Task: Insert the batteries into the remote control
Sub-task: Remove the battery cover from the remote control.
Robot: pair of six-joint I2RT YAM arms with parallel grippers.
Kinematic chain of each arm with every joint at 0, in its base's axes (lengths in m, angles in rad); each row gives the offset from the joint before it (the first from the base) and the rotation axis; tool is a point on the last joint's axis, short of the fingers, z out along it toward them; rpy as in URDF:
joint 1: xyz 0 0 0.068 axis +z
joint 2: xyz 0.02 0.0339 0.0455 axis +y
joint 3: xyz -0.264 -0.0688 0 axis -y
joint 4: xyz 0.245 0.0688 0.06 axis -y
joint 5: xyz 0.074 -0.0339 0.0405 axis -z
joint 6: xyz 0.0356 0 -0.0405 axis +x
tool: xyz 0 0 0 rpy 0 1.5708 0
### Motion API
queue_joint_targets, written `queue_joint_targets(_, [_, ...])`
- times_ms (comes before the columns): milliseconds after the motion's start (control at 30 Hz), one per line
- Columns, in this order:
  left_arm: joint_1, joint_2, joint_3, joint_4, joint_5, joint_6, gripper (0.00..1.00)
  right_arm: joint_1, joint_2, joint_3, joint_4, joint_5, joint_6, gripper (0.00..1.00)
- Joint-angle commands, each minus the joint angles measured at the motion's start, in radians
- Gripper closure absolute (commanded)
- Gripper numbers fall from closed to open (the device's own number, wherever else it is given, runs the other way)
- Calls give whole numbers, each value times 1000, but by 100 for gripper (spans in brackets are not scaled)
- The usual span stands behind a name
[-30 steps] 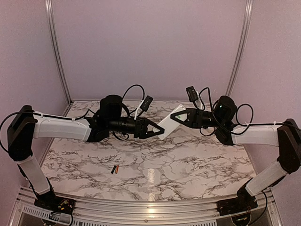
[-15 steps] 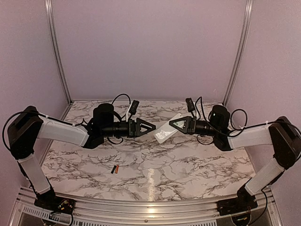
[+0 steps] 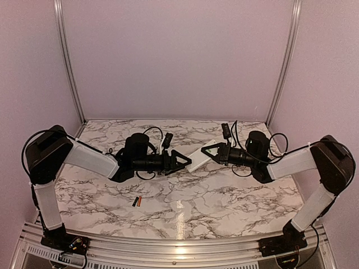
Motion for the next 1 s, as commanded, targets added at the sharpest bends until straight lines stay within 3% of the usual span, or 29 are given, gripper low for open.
queue_joint_targets(0, [-28,45,45,26,-16,-45,29,12,26,6,54,31,24,100])
queue_joint_targets(367, [-33,93,58,33,-58,-95,52,14,33,4,79,27,34,100])
queue_joint_targets(633, [-30,114,62,77,-74,-154,46,16,33,-12,88,32,35,100])
queue_joint_targets(967, [-21,122,78,35,-96,-154,58,15,41,-27,100,28,30,100])
